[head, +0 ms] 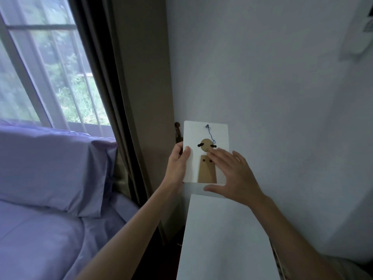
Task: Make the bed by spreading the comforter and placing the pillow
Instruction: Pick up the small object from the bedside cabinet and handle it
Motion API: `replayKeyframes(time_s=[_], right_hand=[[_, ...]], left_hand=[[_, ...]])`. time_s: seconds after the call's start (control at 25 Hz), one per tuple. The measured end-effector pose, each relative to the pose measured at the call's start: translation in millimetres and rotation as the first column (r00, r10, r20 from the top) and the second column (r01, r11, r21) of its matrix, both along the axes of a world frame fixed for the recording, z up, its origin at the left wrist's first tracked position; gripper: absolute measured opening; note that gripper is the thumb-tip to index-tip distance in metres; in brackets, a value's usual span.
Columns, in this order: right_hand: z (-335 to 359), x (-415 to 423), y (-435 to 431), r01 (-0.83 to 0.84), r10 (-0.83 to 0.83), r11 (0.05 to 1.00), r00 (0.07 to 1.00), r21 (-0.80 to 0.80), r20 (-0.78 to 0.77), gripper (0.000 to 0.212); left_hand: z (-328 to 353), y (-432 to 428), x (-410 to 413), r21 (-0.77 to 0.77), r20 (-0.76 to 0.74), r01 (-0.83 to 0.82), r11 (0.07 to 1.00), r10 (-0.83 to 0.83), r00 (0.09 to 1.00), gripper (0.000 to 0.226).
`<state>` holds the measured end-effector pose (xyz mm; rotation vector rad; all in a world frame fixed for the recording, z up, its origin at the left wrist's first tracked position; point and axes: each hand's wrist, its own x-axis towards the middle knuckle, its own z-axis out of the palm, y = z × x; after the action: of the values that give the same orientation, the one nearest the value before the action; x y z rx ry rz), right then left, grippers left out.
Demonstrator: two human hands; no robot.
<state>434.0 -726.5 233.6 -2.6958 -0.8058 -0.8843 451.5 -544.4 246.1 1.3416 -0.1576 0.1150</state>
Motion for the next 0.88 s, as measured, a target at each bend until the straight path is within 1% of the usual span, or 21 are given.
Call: replayKeyframes(time_s=[0.12, 0.28, 0.48, 0.6, 0.68, 0.76, 0.8, 0.84, 0.88], right_hand=[[-2, 0, -12, 0.018, -0.014, 0.999, 0.994, -0.039, 0.107, 0.083], [0, -3, -26, -0.017, 0.029, 0.998, 0.982, -0.065, 0.188, 0.075], [-4, -5, -41, -0.04, 0.06, 0.995, 0.976, -0.096, 0.209, 0.061], [-4, -5, -46, -0.066, 0.076, 0.996, 0.979, -0.06, 0.19, 0.056], [-3, -4, -47, -0.072, 0.077, 0.997, 0.987, -0.036, 0.144, 0.055], [-3, -2, -48, -0.094, 0.095, 0.995, 0.994, -0.036, 0.044, 0.055], [-2, -2, -50, -0.116, 0.116, 0.993, 0.991, 0.01, -0.064, 0.054], [-1, -1, -52, -0.125, 0.143, 0.988, 0.963, 0.091, -0.228, 0.053], [1, -1, -53, -0.106, 0.183, 0.972, 0.906, 0.211, -0.383, 0.052]], left_hand=[[2, -11, -5, 0.005, 0.007, 0.014, 1.0, -0.014, 1.0, 0.025], [0, -24, -8, -0.035, 0.011, 0.035, 0.999, -0.034, 0.999, 0.029], [-2, -35, -9, -0.077, 0.005, 0.062, 0.995, -0.061, 0.998, 0.027], [-3, -41, -7, -0.125, -0.015, 0.057, 0.99, -0.06, 0.998, 0.024], [-4, -46, -6, -0.138, -0.025, 0.052, 0.989, -0.056, 0.998, 0.018], [-4, -48, -5, -0.131, -0.011, 0.036, 0.991, -0.038, 0.999, 0.017], [-5, -48, -4, -0.089, 0.02, 0.008, 0.996, -0.006, 1.0, 0.018], [-6, -48, -3, -0.003, 0.065, -0.035, 0.999, 0.035, 0.997, 0.02], [-9, -48, -2, 0.11, 0.116, -0.078, 0.991, 0.065, 0.991, 0.021]])
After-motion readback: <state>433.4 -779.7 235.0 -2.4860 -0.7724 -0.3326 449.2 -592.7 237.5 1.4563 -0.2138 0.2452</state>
